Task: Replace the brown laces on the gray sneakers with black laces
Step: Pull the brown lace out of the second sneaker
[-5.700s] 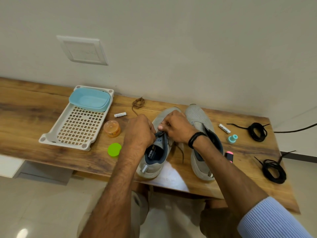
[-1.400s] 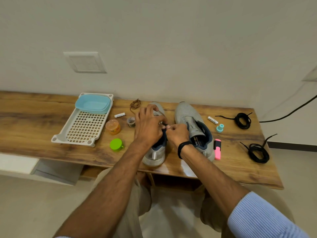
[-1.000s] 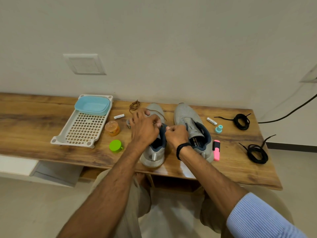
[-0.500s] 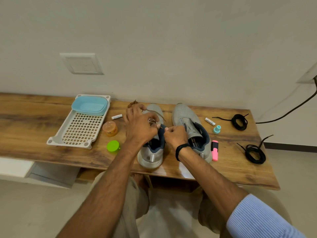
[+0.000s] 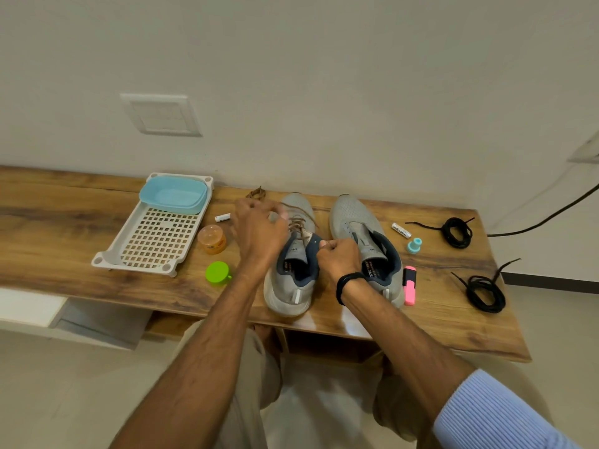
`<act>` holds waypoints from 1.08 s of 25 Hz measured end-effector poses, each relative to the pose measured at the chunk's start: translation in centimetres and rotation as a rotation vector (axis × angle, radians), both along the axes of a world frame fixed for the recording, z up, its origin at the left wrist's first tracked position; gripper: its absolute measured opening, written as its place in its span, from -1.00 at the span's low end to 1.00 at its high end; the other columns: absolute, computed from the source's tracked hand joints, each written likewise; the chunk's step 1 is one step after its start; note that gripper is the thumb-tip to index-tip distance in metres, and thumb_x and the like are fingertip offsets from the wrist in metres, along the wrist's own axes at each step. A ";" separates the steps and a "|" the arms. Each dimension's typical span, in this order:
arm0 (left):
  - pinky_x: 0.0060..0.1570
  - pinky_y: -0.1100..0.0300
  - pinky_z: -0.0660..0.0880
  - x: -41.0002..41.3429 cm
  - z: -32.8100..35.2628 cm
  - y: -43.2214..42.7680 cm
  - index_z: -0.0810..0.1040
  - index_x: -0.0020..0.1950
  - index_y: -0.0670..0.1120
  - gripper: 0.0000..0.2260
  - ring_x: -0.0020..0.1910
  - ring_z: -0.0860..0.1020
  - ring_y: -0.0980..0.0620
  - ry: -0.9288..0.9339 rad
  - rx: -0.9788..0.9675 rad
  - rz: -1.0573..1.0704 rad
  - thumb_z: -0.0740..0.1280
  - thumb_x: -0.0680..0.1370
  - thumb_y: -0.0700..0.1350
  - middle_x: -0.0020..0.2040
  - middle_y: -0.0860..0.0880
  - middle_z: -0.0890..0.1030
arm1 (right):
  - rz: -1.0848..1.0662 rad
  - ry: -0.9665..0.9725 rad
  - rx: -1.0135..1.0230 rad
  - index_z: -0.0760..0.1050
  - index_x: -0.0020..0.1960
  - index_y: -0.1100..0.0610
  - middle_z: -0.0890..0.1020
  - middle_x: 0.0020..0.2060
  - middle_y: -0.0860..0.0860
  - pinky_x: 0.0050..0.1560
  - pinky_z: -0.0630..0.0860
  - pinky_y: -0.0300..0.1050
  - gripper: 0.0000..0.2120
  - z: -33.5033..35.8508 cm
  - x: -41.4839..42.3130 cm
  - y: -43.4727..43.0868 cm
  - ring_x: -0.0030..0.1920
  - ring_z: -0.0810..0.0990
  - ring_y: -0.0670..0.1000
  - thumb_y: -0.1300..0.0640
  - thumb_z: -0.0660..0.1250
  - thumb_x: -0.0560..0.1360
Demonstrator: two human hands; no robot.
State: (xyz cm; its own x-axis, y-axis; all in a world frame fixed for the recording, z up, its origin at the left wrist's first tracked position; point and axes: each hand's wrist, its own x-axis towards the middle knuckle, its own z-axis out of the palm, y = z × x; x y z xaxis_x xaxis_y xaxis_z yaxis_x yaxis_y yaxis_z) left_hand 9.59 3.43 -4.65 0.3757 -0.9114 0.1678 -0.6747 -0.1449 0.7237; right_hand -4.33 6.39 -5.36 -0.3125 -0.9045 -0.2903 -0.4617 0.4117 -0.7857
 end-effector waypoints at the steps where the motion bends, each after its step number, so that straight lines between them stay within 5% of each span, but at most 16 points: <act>1: 0.15 -0.01 0.48 0.8 0.6 -0.3 0.63 -0.21 0.05 -0.88 0.02 0.54 0.01 0.292 -0.065 0.181 0.29 0.43 -0.08 -0.07 0.08 0.59 | -0.006 0.005 0.006 0.36 -0.48 0.10 0.54 -0.40 0.07 -0.15 0.51 -0.12 -0.56 -0.1 -0.1 -0.1 -0.19 0.60 0.13 0.14 0.30 0.58; 2: 0.05 0.01 0.55 1.6 0.9 -0.4 0.64 -0.15 0.00 -0.85 -0.08 0.59 -0.01 0.546 -0.085 0.373 0.27 0.46 -0.12 -0.13 0.01 0.63 | -0.011 0.008 0.003 0.35 -0.49 0.10 0.54 -0.39 0.08 -0.13 0.53 -0.10 -0.55 -0.1 -0.2 -0.1 -0.17 0.61 0.14 0.14 0.30 0.57; 4: 0.04 0.06 0.55 2.8 1.5 -0.1 0.52 0.21 -0.12 -0.74 0.02 0.58 -0.07 0.773 0.020 0.623 0.31 0.53 -0.14 0.12 -0.12 0.59 | -0.008 0.009 -0.008 0.33 -0.51 0.09 0.53 -0.43 0.06 -0.13 0.54 -0.08 -0.53 -0.1 -0.1 -0.1 -0.21 0.59 0.12 0.14 0.30 0.57; 7: 0.23 0.01 0.48 2.1 1.0 0.3 0.19 0.48 -0.19 -0.31 0.26 0.45 -0.09 0.555 0.235 0.355 0.45 0.47 -0.05 0.31 -0.10 0.41 | 0.039 0.005 -0.016 0.50 -0.40 0.14 0.58 -0.38 0.06 -0.20 0.46 -0.16 -0.63 0.3 0.5 0.1 -0.22 0.58 0.09 0.12 0.29 0.58; 10: 0.20 0.01 0.52 0.5 0.4 0.5 0.44 0.32 -0.13 -0.37 0.20 0.54 -0.06 0.288 0.314 -0.022 0.54 0.39 0.15 0.21 -0.09 0.56 | 0.102 0.068 -0.081 0.56 0.04 0.17 0.65 -0.05 0.08 -0.12 0.43 -0.17 -0.87 0.6 0.9 0.2 -0.01 0.61 0.09 0.16 0.27 0.59; 14: -0.03 0.20 0.52 0.6 0.0 0.9 0.65 0.07 -0.14 -0.70 -0.03 0.62 -0.01 0.028 0.374 -0.181 0.56 0.41 -0.06 -0.04 -0.07 0.68 | 0.321 0.277 -0.256 0.46 0.26 0.06 0.49 0.15 0.10 -0.04 0.42 -0.16 -0.72 0.3 0.9 -0.2 0.05 0.55 0.10 0.20 0.23 0.56; 19: -0.05 -0.18 0.63 1.5 -0.5 0.6 0.69 -0.12 -0.30 -0.92 -0.13 0.64 -0.13 0.424 0.340 -0.018 0.46 0.41 -0.31 -0.12 -0.28 0.68 | 0.530 0.519 -0.317 0.57 0.19 0.10 0.36 0.22 0.12 0.15 0.52 0.02 -0.74 -1.2 2.1 -1.1 0.19 0.44 0.15 0.18 0.26 0.53; 22: -0.10 -0.21 0.63 1.8 -0.8 0.4 0.67 -0.22 -0.27 -0.94 -0.08 0.66 -0.19 0.529 0.388 0.027 0.50 0.35 -0.30 -0.16 -0.26 0.67 | 0.599 0.609 -0.426 0.60 0.07 0.19 0.40 0.22 0.15 0.19 0.47 0.02 -0.83 -1.8 2.5 -1.8 0.21 0.41 0.17 0.16 0.30 0.54; 27: -0.17 -0.21 0.64 1.4 -1.3 -0.1 0.55 -0.39 -0.16 -0.85 -0.19 0.67 -0.16 0.548 0.382 0.116 0.46 0.14 -0.14 -0.31 -0.16 0.64 | 0.246 0.253 -0.364 0.55 -0.09 0.20 0.37 0.11 0.05 0.02 0.49 -0.16 -0.89 -2.2 3.5 -1.0 -0.08 0.45 -0.04 0.14 0.34 0.54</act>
